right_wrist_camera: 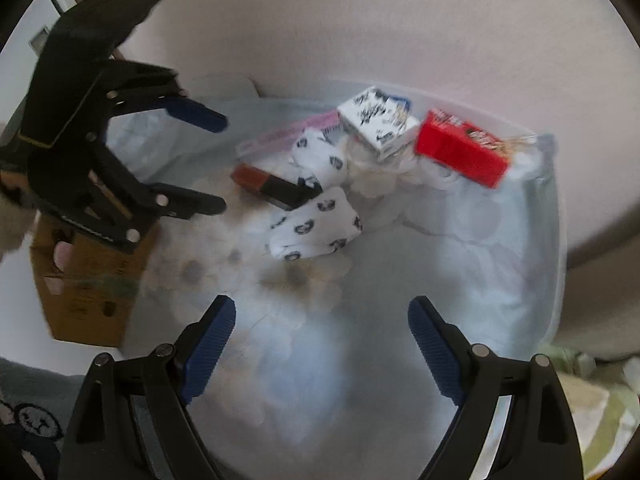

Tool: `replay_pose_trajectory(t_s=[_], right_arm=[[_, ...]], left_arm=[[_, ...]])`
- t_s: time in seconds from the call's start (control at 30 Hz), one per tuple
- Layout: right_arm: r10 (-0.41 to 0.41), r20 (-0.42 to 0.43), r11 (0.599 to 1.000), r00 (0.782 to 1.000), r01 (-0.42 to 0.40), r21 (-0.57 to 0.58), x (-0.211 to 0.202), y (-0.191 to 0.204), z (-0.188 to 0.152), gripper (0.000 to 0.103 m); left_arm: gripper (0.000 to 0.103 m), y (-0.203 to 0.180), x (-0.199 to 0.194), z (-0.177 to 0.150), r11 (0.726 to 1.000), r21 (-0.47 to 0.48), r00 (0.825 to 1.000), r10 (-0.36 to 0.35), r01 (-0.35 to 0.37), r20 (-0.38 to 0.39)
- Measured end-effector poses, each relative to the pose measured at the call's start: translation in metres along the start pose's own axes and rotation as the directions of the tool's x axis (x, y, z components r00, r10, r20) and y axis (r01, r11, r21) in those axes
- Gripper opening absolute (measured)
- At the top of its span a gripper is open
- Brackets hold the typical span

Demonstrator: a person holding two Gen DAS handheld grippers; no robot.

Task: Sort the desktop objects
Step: 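Grasp the dark red lipstick with the left gripper while the right grasps a white panda-print sock, then carry the lipstick and sock over the cardboard box and open both grippers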

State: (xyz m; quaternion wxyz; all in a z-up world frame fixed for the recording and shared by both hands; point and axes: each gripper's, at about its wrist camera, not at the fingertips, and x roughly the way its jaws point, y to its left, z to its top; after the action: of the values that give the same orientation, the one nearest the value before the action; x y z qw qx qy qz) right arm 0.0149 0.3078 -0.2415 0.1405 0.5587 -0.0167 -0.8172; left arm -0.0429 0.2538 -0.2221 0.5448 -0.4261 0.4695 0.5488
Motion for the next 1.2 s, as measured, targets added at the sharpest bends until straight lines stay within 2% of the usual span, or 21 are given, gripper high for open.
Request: replay_pose_trajectory(t_s=[0.1, 0.17, 0.23, 0.37, 0.43, 0.53, 0.6, 0.63, 0.73, 0.97, 1.2], right_arm=[[0.020, 0.001, 0.999, 1.000, -0.020, -0.033, 0.025, -0.005, 0.007, 0.086], [0.030, -0.001, 0.997, 1.000, -0.030, -0.068, 0.037, -0.005, 0.012, 0.086], [0.033, 0.006, 0.994, 0.999, -0.032, -0.108, 0.046, -0.002, 0.016, 0.086], [0.024, 0.018, 0.987, 1.000, -0.021, -0.160, 0.057, 0.005, 0.021, 0.086], [0.018, 0.043, 0.985, 0.999, -0.011, -0.174, 0.057, 0.007, 0.021, 0.086], [0.039, 0.078, 0.985, 0.996, -0.025, -0.170, 0.054, 0.007, 0.021, 0.086], [0.037, 0.098, 0.986, 0.995, -0.021, -0.166, 0.052, 0.006, 0.021, 0.078], [0.054, 0.099, 0.986, 0.994, -0.038, -0.162, 0.051, 0.006, 0.021, 0.068], [0.049, 0.110, 0.987, 0.993, -0.032, -0.154, 0.048, 0.005, 0.019, 0.066], [0.047, 0.124, 0.992, 0.991, -0.032, -0.122, 0.031, 0.002, 0.013, 0.061], [0.035, 0.145, 0.996, 0.989, -0.022, -0.092, 0.001, 0.002, 0.006, 0.060]], left_arm=[[0.071, 0.007, 0.023, 0.004, 1.000, 0.013, 0.999, -0.020, 0.020, -0.039], [0.061, 0.010, 0.032, 0.005, 0.999, 0.020, 0.998, -0.033, 0.034, -0.054], [0.057, 0.011, 0.036, 0.007, 0.999, 0.031, 0.997, -0.040, 0.042, -0.062], [0.052, 0.007, 0.043, 0.009, 0.997, 0.061, 0.995, -0.043, 0.048, -0.088], [0.051, 0.004, 0.042, 0.010, 0.996, 0.082, 0.996, -0.038, 0.044, -0.077], [0.043, 0.003, 0.042, 0.013, 0.995, 0.081, 0.995, -0.057, 0.063, -0.076], [0.032, 0.002, 0.041, 0.013, 0.994, 0.081, 0.995, -0.068, 0.073, -0.067], [0.027, 0.002, 0.040, 0.013, 0.994, 0.087, 0.997, -0.056, 0.061, -0.061], [0.020, 0.001, 0.038, 0.012, 0.994, 0.091, 0.997, -0.050, 0.055, -0.054], [0.018, -0.001, 0.022, 0.010, 0.994, 0.066, 0.995, -0.080, 0.083, -0.054], [0.018, -0.015, -0.015, 0.008, 0.996, 0.067, 0.999, -0.050, 0.051, -0.012]])
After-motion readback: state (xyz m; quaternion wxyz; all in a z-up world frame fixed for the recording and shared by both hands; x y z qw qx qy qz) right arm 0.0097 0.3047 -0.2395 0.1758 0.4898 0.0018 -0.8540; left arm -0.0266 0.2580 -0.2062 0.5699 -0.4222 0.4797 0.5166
